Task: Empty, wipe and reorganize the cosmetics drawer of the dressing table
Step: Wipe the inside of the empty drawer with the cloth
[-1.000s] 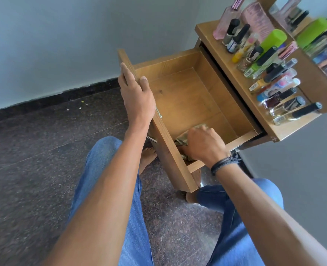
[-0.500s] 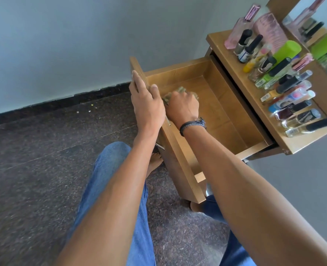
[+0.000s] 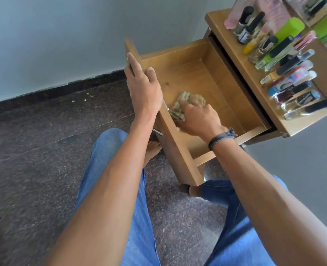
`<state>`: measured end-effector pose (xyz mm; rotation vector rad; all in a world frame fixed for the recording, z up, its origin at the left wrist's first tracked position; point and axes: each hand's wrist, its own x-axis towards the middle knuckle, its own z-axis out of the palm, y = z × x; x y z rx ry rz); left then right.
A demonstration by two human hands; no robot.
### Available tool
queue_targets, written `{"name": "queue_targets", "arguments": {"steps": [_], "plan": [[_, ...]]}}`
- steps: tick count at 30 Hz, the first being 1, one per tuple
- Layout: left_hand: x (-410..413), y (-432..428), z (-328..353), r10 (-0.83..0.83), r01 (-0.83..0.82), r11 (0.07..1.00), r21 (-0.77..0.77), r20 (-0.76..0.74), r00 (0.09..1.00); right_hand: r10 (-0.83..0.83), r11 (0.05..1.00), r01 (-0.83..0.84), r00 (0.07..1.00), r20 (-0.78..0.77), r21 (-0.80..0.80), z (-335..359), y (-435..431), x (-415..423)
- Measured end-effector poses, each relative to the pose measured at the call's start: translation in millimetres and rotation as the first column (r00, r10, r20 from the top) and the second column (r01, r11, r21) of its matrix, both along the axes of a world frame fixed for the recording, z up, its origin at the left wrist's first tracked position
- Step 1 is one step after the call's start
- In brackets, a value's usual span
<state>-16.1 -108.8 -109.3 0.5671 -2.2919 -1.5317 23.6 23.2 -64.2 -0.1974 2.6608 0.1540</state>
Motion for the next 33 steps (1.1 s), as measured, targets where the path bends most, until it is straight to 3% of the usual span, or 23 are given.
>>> {"name": "queue_targets", "arguments": {"steps": [4, 14, 19, 23, 33], "plan": [[0.2, -0.4, 1.2, -0.007, 0.007, 1.000, 0.013, -0.013, 1.000, 0.025, 0.999, -0.028, 0.994, 0.110, 0.029, 12.4, 17.3, 36.0], [-0.2, -2.5, -1.0, -0.017, 0.017, 1.000, 0.020, -0.033, 0.999, -0.037, 0.999, 0.038, 0.999, -0.020, 0.034, 4.9, 19.4, 52.7], [0.5, -3.9, -1.2, -0.021, 0.023, 0.999, 0.041, -0.041, 0.999, -0.200, 0.980, 0.201, 0.979, 0.021, -0.015, 12.2, 51.5, 34.5], [0.2, -3.0, -1.6, -0.023, 0.026, 0.999, 0.046, -0.047, 0.999, -0.311, 0.950, 0.306, 0.947, 0.076, 0.070, 24.7, 74.0, 15.8], [0.5, -2.1, -2.0, -0.018, 0.020, 0.999, 0.045, -0.055, 0.998, -0.211, 0.970, 0.190, 0.968, 0.135, 0.154, 20.9, 52.5, 19.9]]}}
